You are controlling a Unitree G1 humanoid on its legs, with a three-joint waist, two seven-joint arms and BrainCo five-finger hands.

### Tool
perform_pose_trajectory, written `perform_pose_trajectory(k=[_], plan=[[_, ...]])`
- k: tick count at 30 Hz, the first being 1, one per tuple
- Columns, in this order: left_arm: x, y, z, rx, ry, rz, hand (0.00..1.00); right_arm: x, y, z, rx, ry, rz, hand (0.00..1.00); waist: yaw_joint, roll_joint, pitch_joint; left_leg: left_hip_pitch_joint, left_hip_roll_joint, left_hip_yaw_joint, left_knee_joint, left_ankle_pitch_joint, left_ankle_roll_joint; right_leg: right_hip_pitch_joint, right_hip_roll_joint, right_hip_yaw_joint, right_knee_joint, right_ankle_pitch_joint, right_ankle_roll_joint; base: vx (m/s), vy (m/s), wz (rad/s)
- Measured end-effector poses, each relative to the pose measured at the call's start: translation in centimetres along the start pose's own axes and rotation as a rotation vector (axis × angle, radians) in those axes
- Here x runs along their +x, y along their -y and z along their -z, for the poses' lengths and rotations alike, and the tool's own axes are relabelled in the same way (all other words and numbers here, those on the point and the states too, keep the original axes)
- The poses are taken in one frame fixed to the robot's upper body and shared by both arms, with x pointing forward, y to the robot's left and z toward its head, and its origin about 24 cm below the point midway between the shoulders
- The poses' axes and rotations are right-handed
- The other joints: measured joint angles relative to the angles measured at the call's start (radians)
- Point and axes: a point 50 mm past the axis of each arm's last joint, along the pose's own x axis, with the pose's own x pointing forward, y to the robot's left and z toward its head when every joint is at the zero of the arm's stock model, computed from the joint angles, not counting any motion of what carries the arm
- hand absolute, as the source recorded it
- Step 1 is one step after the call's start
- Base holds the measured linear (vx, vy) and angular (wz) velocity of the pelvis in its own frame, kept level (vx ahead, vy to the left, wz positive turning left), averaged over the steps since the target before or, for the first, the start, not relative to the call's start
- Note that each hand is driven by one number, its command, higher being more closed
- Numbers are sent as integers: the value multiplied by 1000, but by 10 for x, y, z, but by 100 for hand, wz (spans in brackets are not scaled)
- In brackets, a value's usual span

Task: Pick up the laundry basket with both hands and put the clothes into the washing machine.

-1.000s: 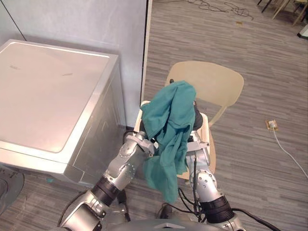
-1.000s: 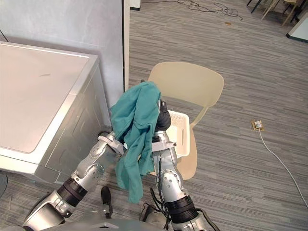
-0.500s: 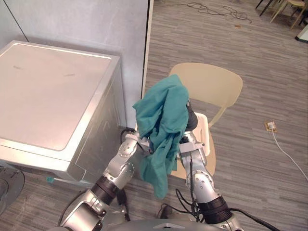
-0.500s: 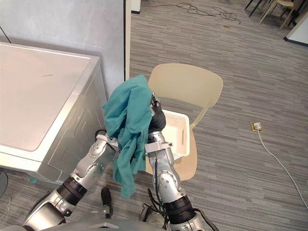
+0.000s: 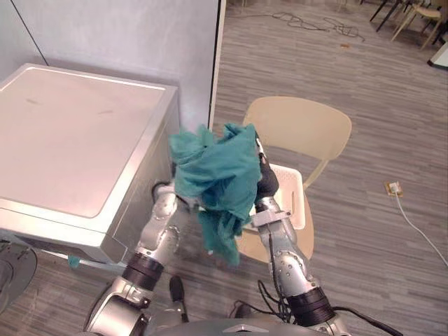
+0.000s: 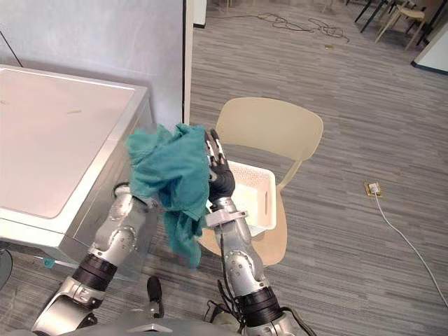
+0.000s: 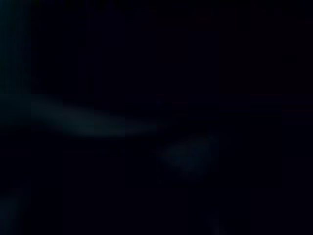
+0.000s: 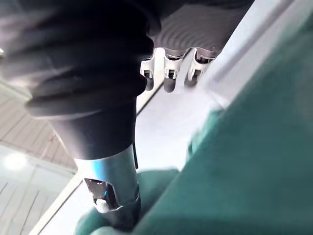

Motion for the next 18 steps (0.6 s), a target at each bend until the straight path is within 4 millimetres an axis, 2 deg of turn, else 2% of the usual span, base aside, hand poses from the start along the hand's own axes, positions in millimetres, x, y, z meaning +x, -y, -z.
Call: perform_pose_trajectory(k=[2, 4, 7, 11, 18], plan=[[-2, -9, -19, -9, 87, -25, 100, -9, 13, -4, -21, -1, 57, 0, 1, 5, -3, 8, -1, -4, 0, 0, -1, 12, 0, -4, -2, 0, 0, 36, -30, 5], [-6, -19, -27, -5, 117, -66, 100, -15, 19, -7, -61, -11, 83, 0, 0, 6, -4, 28, -2, -5, 0, -2, -3, 31, -1, -5, -3, -2, 3, 41, -41, 2], [-15, -32, -27, -19, 121, -122, 100, -18, 24, -8, -72, -14, 103, 0, 1, 19, -20, 35, 0, -10, 0, -6, -6, 40, 0, -9, -3, -11, 7, 14, -37, 3], [-21, -38, -24, -20, 108, -149, 100, -19, 24, -8, -75, -18, 104, 0, 1, 30, -27, 35, 0, -14, 0, -7, -4, 45, 3, -10, -8, -10, 7, 11, -18, 1], [-26, -48, -53, -11, 232, -193, 100, -20, 30, -13, -139, -20, 126, 0, 1, 31, -28, 37, 0, -16, 0, -8, -3, 57, 11, -8, -32, -1, 4, 40, -35, 1]])
